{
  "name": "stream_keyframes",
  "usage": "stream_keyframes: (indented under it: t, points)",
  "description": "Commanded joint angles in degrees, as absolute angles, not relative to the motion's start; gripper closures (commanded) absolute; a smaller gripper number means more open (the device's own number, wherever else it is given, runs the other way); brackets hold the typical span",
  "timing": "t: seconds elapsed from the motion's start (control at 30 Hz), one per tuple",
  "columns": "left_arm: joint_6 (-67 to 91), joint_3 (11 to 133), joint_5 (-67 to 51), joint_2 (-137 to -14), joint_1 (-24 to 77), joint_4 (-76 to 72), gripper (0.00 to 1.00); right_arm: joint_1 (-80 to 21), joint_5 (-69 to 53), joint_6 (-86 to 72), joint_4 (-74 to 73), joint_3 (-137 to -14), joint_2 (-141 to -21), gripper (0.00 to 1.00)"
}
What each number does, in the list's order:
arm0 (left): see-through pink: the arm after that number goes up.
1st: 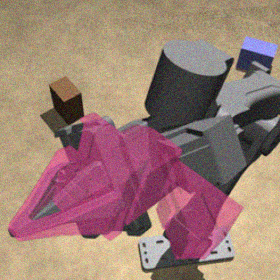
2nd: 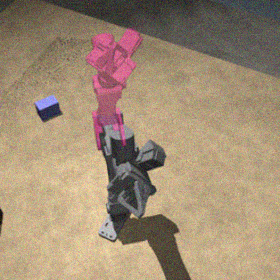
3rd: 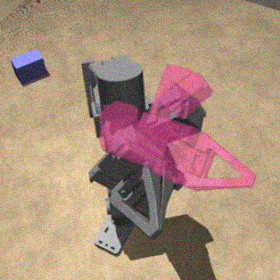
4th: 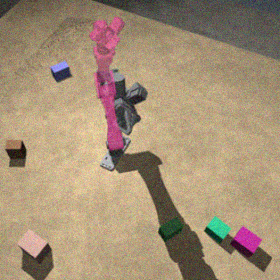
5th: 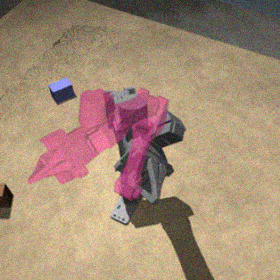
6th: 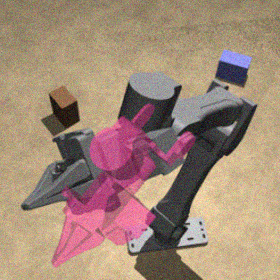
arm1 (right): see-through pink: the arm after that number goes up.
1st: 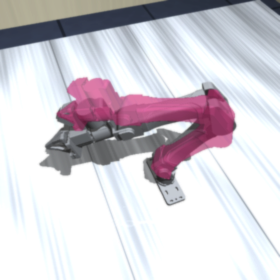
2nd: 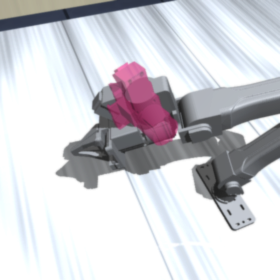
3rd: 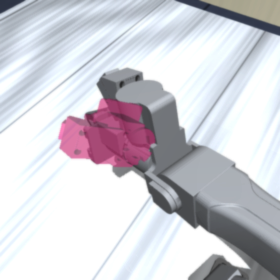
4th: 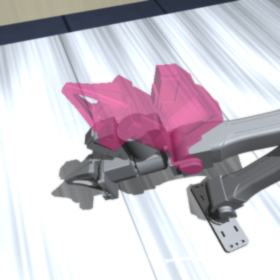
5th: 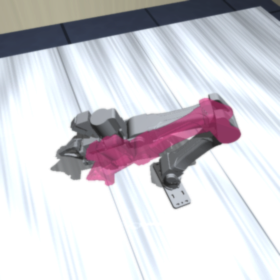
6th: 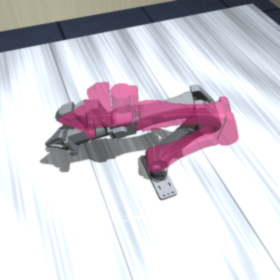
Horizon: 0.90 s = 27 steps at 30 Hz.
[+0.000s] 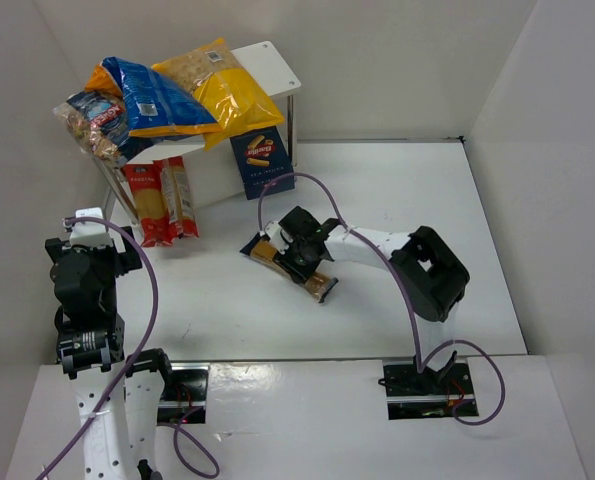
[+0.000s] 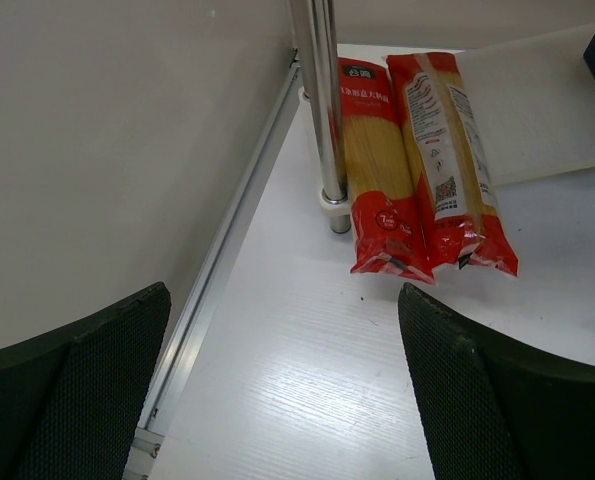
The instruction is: Place and organize the pasta boxes and bags onto the shelf
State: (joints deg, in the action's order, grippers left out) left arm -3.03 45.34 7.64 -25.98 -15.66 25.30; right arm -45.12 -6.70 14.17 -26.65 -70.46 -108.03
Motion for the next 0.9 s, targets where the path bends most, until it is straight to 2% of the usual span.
stream_keyframes:
  t: [0.0,0.33,0.87]
  points:
    - [-3.5,45.4,6.8,-25.4,-15.6,23.3,0.00,-45.8,-7.8,14.1,-31.6,-69.6,-104.5,1.00]
    - [-3.5,45.4,6.8,-25.4,-15.6,23.3,0.00,-45.8,-6.7,11.3,-27.4,-76.5,-91.1,1.00]
    - [-4.0,45.4,4.9,-24.9,-15.6,23.8,0.00,-49.7,-0.1,10.7,-19.8,-76.5,-86.0,1.00]
